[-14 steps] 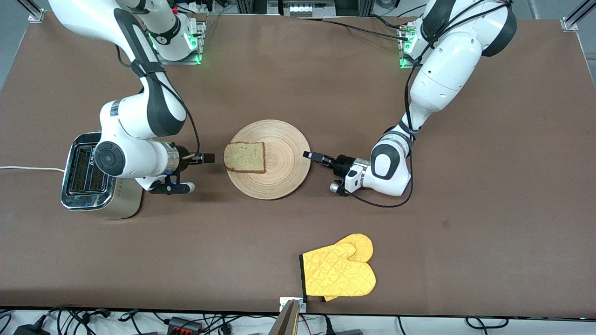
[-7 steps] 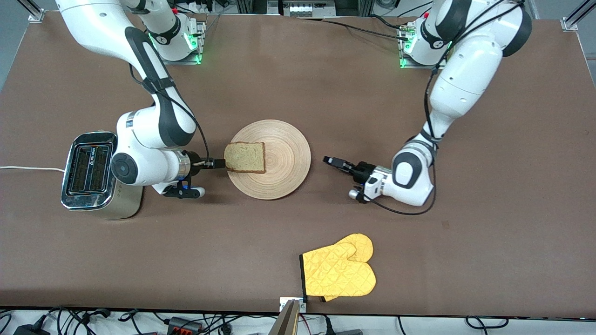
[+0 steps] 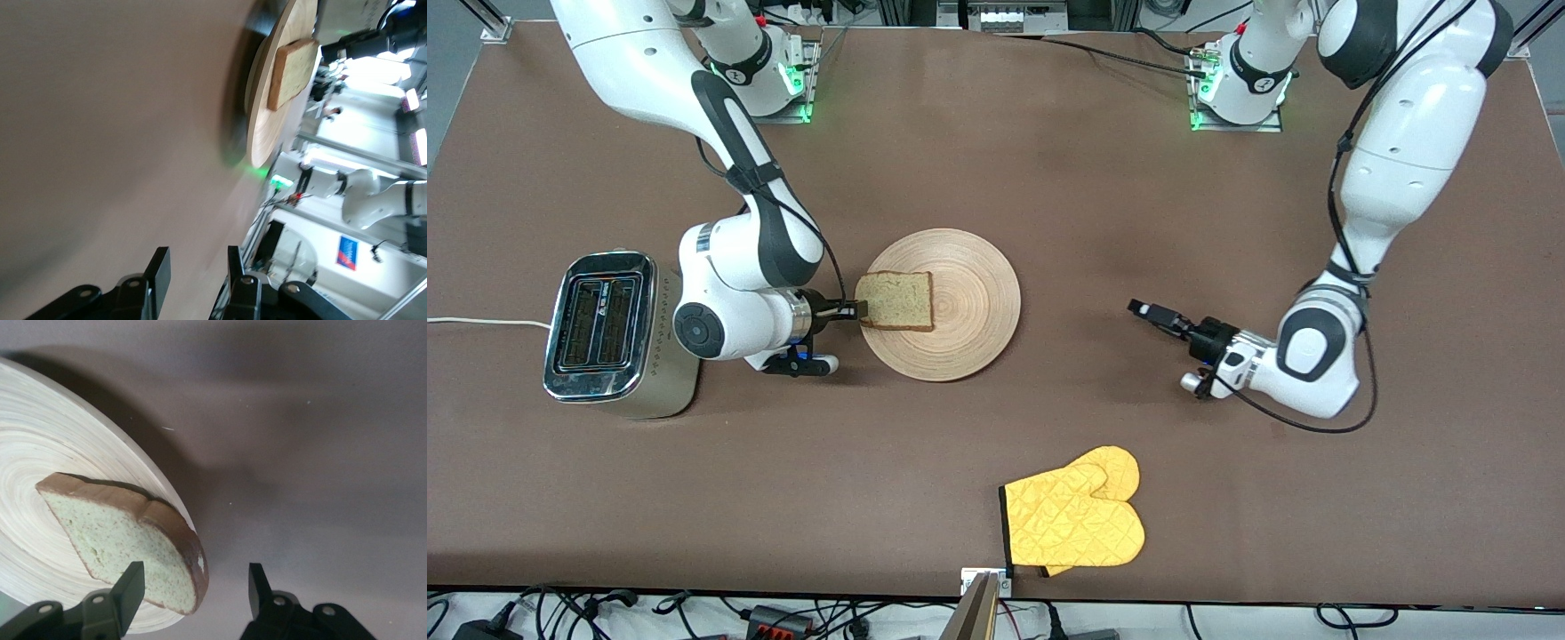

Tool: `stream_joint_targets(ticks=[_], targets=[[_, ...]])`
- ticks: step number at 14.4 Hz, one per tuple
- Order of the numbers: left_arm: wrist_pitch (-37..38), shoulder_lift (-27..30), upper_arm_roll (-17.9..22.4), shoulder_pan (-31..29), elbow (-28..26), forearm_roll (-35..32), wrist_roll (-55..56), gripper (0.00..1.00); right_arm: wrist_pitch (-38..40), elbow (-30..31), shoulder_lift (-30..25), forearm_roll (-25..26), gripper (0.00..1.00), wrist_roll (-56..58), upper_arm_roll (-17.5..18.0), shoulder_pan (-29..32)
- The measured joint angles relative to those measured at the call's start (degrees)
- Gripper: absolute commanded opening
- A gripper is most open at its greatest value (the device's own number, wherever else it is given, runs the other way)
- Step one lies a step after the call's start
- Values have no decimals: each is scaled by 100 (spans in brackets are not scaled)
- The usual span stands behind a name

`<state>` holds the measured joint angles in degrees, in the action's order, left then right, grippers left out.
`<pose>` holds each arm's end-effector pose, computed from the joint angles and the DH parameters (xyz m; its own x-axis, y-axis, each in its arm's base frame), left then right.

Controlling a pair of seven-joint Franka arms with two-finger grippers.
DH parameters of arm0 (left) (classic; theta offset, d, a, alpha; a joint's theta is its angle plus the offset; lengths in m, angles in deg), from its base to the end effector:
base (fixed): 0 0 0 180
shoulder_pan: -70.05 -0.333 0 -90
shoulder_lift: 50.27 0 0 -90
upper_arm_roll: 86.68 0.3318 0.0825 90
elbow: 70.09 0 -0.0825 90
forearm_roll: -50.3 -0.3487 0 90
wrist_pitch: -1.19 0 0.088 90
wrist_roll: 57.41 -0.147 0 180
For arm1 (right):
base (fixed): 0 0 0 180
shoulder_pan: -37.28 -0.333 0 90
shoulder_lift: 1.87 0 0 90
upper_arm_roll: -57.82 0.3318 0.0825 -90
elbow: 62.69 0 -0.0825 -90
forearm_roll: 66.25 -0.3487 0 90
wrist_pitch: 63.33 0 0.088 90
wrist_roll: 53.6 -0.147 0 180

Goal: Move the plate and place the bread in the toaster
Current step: 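Grasp the bread slice with the right gripper while the left gripper withdraws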

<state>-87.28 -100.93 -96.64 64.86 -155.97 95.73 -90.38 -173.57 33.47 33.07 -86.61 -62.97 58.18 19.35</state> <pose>0.5890 -0.1413 0.1703 0.8404 -0.4578 -0.2902 0.0515 -0.4655 0.8835 0.5666 0.2263 0.2272 0.9115 0.0159 -0.4111 -0.0737 -0.9768 -0.2013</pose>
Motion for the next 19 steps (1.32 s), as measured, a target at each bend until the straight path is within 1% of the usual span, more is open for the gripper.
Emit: stream_joint_targets(ticks=[2,3,5,6,7,8,10,12,13,15,16,19], targets=[[214,249,-2,-61,282,-671,362,45,3,1,18,-1,60,0,1,-61],[259,425,-9,-58,383,-974,591,48,4,2,19,-1,55,0,1,-79],[301,864,-34,-38,478,-1501,983,50,4,4,20,-1,54,0,0,-85],[311,1122,-43,-26,491,-1697,1185,54,5,4,20,-1,53,0,0,-86],[328,1385,-50,-17,494,-1872,1355,100,6,5,20,-1,52,0,0,-90],[362,1651,-60,-6,496,-2124,1476,100,7,5,20,-1,51,0,0,-94],[433,2165,-131,13,502,-2931,1538,100,7,6,21,-1,50,0,0,-101],[440,2590,-242,22,545,-3410,1553,100,9,7,34,-1,49,0,0,-103],[445,2731,-263,30,590,-3574,1571,100,9,7,48,-1,47,1,0,-103],[563,2841,-268,27,725,-4185,1573,100,9,7,78,-1,44,8,0,-103],[667,2839,-268,18,844,-4454,1564,100,9,7,88,-1,40,11,0,-103],[1009,2838,-266,-15,1259,-4659,1518,100,9,6,108,-1,19,16,0,-103]])
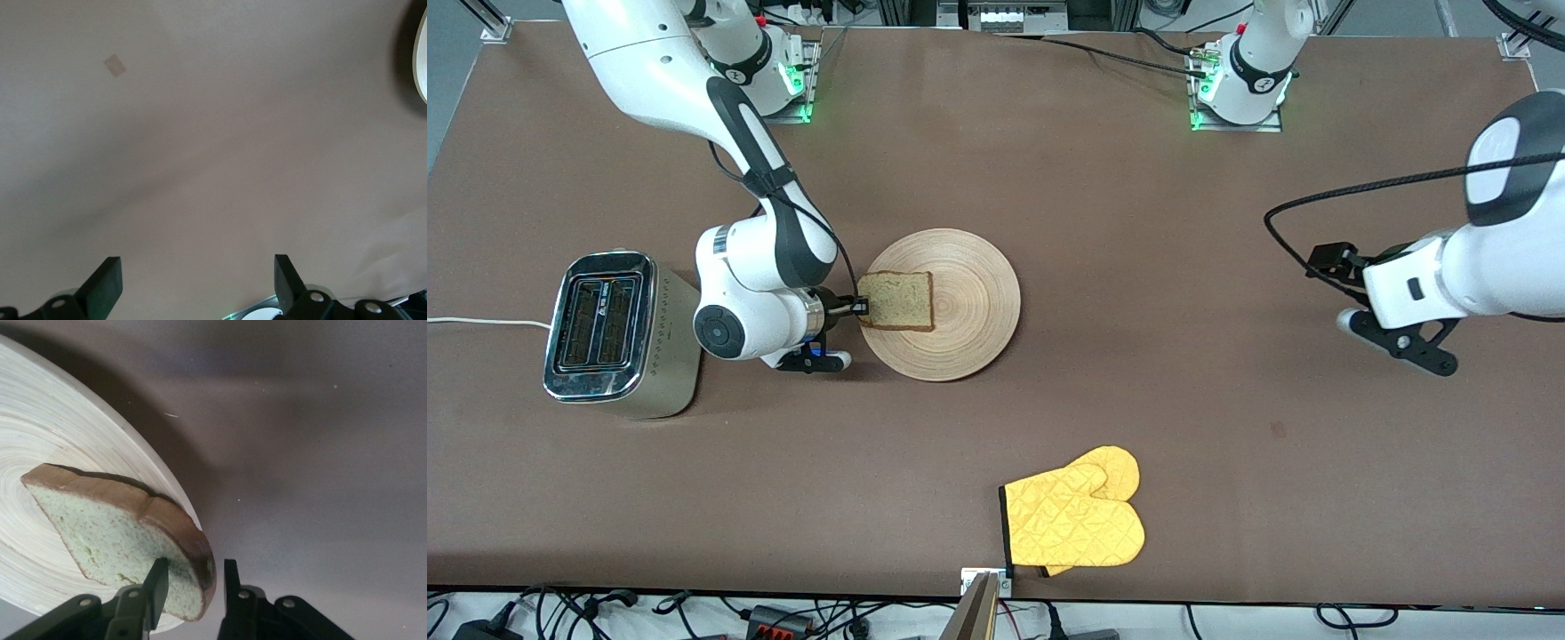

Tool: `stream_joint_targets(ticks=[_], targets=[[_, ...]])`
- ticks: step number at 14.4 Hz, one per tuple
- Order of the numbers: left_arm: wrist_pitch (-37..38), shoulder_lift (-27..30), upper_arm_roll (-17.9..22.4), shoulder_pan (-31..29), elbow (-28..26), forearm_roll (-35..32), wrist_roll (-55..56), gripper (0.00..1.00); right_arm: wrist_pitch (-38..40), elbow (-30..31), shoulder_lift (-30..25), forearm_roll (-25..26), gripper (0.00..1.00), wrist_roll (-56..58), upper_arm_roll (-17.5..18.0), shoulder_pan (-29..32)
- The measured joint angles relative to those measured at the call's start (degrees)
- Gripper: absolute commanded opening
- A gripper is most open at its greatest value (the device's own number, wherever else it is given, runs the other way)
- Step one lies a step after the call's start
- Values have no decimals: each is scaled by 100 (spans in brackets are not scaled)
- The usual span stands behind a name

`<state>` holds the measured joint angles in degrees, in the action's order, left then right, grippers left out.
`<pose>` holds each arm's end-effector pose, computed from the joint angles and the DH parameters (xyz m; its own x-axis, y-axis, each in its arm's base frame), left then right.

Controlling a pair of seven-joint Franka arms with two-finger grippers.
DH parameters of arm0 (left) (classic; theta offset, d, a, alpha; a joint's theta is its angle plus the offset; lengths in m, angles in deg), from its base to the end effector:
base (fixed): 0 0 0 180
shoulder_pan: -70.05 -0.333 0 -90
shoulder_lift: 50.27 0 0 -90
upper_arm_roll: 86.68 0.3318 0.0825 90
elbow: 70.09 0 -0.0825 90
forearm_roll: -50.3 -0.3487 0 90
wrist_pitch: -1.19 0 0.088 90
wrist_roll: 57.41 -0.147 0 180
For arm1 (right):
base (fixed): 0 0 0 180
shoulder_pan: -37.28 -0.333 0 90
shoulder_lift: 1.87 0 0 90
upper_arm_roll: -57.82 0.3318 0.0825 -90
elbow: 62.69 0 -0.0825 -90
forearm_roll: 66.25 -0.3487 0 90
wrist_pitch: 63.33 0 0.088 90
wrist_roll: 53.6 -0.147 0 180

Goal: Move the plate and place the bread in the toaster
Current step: 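Grasp the bread slice with the right gripper while the left gripper withdraws, then lift the bread with the right gripper and carry it above the toaster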

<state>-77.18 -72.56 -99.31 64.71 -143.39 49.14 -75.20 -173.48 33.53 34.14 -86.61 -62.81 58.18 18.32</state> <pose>0.5946 -0.0496 0.4947 0.8697 -0.4229 -0.2543 -0.3973 -0.9057 0.1476 0.5599 0.2357 0.2154 0.9027 0.0327 -0.4290 -0.0572 -0.9791 -0.1949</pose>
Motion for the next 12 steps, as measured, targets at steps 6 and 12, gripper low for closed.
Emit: stream_joint_targets(ticks=[6,12], targets=[[69,-6,-2,53,109,-87,-18,100,1,-2,6,0,0,3,0,-5],[-336,130,53,-85,198,-337,91,100,44,-215,-22,1,0,31,-1,-11]])
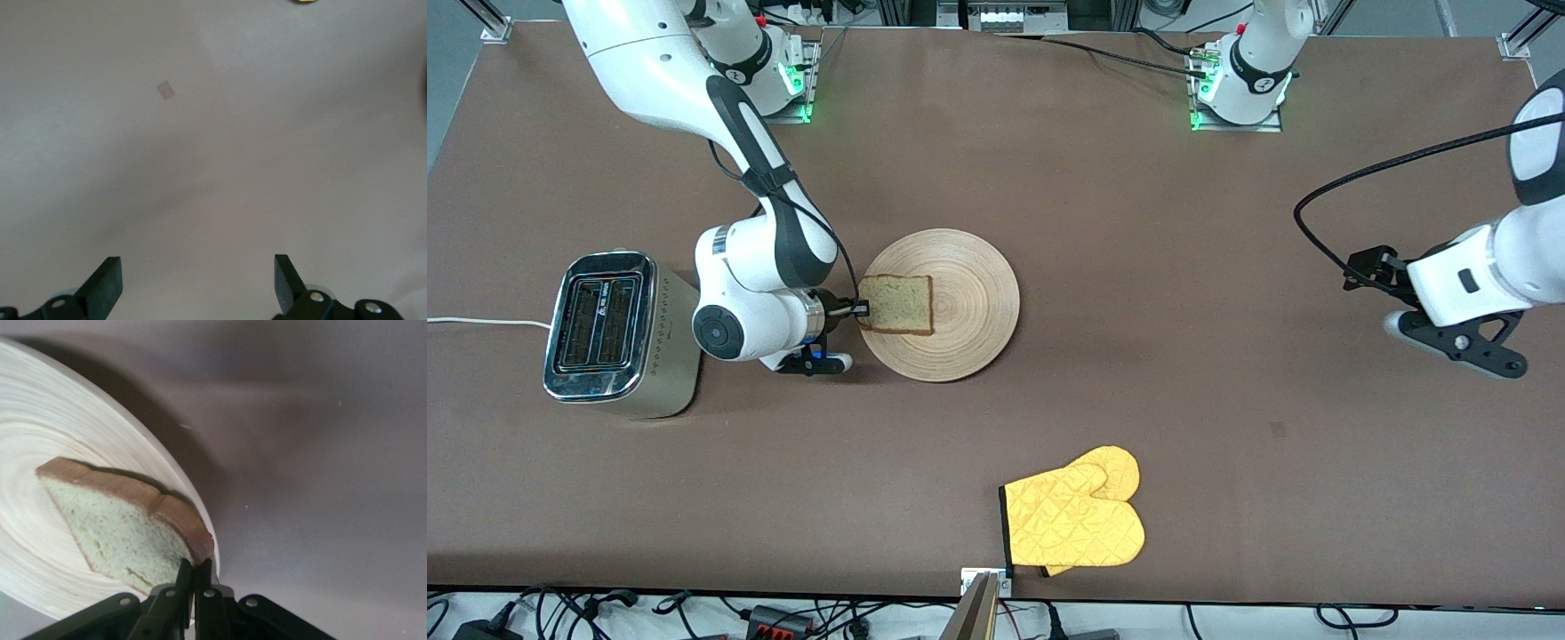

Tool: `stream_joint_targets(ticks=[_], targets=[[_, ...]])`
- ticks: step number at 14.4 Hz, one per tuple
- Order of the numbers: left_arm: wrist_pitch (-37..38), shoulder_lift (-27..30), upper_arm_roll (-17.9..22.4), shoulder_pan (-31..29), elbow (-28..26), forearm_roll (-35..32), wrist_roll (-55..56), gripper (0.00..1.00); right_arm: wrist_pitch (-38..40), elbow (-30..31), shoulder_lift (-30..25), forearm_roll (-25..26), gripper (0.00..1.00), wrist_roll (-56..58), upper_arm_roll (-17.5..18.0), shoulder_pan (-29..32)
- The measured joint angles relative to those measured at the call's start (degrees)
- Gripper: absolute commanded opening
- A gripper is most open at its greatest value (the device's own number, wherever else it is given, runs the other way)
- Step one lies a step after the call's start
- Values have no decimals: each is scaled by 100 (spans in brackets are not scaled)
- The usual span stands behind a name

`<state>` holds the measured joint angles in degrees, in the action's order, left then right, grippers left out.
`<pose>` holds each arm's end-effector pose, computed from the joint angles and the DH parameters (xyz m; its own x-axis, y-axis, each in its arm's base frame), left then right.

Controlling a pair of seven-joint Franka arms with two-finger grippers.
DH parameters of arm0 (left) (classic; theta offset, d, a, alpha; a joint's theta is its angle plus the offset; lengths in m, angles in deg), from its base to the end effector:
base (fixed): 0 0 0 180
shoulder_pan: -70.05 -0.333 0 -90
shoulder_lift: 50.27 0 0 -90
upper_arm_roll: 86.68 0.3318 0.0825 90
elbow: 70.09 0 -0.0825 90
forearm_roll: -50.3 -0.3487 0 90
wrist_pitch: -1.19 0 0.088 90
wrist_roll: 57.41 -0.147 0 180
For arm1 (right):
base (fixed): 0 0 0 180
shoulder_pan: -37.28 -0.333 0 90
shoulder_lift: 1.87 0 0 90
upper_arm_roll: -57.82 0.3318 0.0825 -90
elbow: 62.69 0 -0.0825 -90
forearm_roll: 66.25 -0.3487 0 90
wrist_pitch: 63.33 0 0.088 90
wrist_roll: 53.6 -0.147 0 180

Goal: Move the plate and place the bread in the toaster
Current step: 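Lift the bread with the right gripper and carry it above the toaster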

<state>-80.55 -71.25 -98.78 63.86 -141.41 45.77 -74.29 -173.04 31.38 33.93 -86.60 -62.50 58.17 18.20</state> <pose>0.6057 -0.0273 0.5246 0.9114 -0.3751 -0.1694 -0.3727 -0.9268 0.0473 0.5702 0.2409 0.2307 0.9159 0.0468 -0.3987 -0.0420 -0.9766 -0.2111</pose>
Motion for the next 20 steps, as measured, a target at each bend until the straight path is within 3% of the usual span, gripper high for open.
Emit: stream_joint_targets(ticks=[6,14,20], targets=[[-306,723,-36,-18,-1010,92,1064,100,1492,-1108,-396,277,0,0,-238,91],[-1403,1802,-35,-102,-2741,253,1193,100,3462,-2166,-677,1911,0,-436,-829,136],[-1477,1927,20,-167,-2895,274,1871,100,3955,-2548,-962,3286,0,-101,-1077,157]])
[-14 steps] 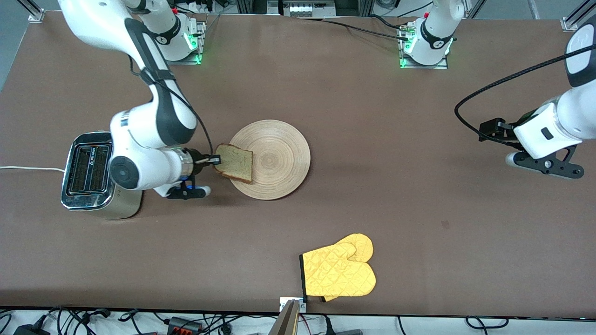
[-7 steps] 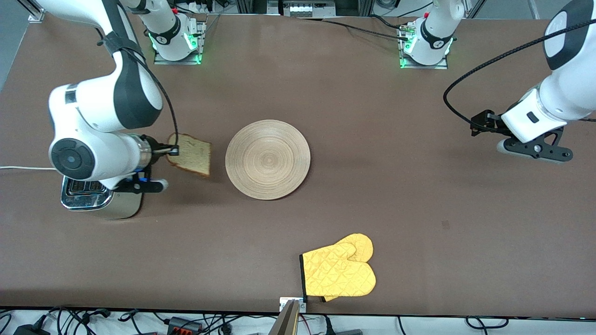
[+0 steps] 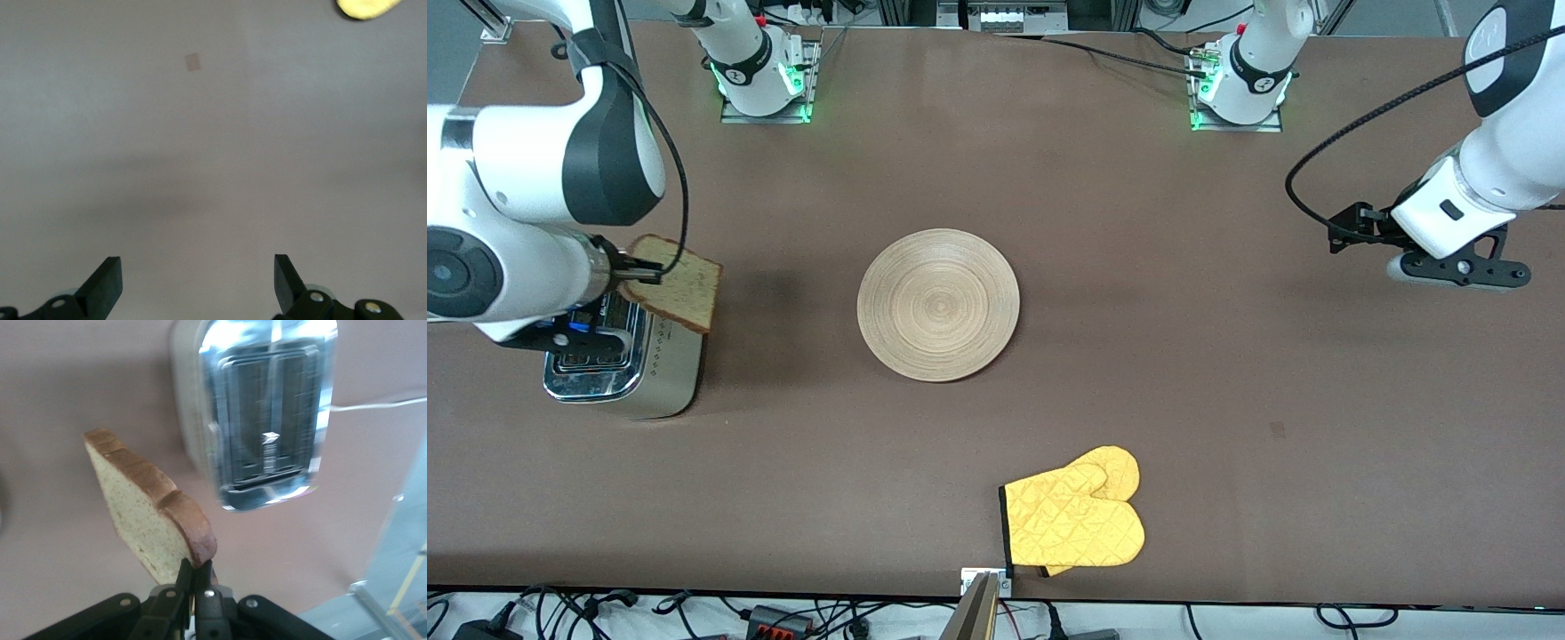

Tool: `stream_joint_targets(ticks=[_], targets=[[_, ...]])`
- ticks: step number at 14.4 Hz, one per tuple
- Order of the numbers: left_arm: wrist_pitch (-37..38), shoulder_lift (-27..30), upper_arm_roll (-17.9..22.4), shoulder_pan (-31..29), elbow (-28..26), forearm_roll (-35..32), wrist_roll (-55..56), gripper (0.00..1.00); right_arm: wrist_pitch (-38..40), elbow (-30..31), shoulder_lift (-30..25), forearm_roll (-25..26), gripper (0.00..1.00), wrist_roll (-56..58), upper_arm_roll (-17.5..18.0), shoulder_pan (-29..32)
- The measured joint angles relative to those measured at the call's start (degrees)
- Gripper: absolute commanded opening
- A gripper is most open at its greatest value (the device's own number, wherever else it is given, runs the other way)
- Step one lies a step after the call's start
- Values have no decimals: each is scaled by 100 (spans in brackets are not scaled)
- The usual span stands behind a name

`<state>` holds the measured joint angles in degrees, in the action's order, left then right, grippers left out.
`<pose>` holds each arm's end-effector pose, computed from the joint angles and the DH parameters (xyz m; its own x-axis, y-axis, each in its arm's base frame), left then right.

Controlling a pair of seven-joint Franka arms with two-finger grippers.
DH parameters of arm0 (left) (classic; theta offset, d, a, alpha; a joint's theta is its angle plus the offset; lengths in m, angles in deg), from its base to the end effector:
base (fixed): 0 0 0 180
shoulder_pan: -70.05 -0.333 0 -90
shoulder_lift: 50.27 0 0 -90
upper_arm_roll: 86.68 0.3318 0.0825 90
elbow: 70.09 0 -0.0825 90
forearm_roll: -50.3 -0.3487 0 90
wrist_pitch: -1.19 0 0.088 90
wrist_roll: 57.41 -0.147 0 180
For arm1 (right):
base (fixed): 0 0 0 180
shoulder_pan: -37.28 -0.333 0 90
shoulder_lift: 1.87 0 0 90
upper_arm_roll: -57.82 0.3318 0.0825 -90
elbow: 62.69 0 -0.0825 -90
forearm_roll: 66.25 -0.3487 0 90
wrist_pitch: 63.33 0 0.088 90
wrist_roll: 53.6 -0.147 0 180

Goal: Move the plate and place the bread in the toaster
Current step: 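Lift the bread with the right gripper and carry it above the toaster, then lower the bread into a toaster slot with the right gripper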

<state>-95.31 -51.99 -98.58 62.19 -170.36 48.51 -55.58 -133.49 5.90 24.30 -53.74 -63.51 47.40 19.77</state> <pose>0.5232 -0.0315 0.5161 0.9947 -0.0423 -0.0942 -0.0451 -0.9986 -0.0274 0.5903 0.0600 0.4877 0.9307 -0.1380 -0.3388 -0.0086 -0.9341 0.3568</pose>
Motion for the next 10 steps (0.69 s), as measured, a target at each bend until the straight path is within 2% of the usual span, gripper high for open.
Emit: stream_joint_targets(ticks=[2,4,7,10], targets=[[-20,1,1,-22,1,0,351,100,3,-2,-94,700,0,454,-1,1],[-50,14,-11,-22,14,9,432,100,-54,7,-82,1156,0,721,-8,39],[-63,102,-59,-19,23,61,448,100,-261,232,19,1576,0,821,-10,130],[-63,163,-69,-21,23,178,454,100,-429,410,158,1694,0,821,-15,245]])
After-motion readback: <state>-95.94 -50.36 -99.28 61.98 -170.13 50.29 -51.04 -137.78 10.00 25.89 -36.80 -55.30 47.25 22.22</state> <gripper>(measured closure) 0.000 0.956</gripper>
